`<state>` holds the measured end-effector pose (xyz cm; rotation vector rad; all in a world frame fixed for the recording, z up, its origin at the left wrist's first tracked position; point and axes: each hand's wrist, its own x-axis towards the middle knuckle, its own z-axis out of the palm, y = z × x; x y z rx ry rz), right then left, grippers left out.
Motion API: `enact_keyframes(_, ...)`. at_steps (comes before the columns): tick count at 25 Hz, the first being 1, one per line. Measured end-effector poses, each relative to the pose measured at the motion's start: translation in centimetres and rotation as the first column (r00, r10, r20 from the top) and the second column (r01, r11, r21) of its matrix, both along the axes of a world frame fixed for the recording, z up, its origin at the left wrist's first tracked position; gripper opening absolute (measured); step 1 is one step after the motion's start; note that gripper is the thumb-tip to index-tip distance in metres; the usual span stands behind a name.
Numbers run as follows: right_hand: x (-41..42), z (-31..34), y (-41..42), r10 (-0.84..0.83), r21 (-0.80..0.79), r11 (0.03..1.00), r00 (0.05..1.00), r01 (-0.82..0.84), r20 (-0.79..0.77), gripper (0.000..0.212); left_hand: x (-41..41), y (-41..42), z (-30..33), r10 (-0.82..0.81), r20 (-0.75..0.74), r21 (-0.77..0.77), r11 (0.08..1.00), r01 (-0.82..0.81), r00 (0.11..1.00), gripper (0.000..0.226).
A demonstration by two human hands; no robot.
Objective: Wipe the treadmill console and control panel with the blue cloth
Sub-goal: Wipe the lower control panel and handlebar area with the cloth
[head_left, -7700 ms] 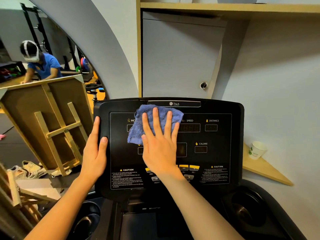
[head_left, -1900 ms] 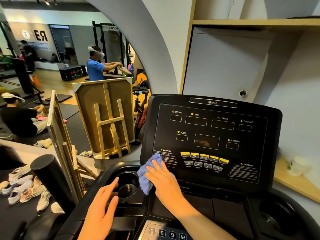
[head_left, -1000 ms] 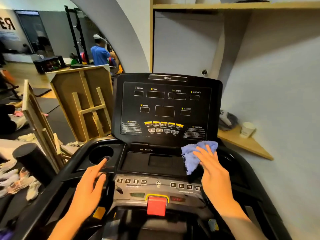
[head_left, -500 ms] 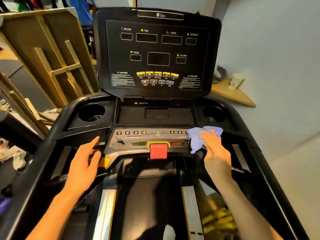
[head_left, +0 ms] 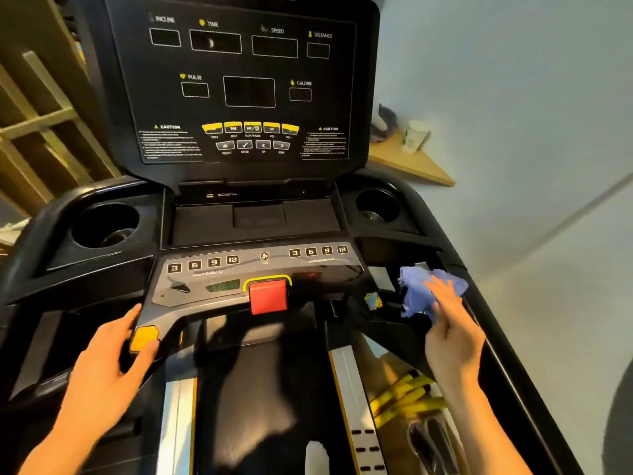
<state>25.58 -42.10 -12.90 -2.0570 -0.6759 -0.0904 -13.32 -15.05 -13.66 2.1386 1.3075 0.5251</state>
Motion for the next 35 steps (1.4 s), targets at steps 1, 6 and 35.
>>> enact_keyframes(1,-0.8,0.4,0.2,0.045,-0.018,0.999,0.999,-0.045,-0.007,0.041,0.1,0.0,-0.2,0.005,-0.08,0.028,1.0,-0.002,0.997,0.069)
enact_keyframes(6,-2.5,-0.5,2.2,0.246,-0.089,0.967,0.967,-0.24,0.06,0.046,0.3,0.0,-0.6,0.035,-0.302,0.219,0.975,0.034,0.953,0.065)
enact_keyframes(35,-5.1,-1.4,15.7,0.393,-0.66,0.75,0.829,-0.038,0.399,0.076,-0.5,1.1,-3.2,0.074,-0.21,0.383,0.924,0.013,0.975,0.062)
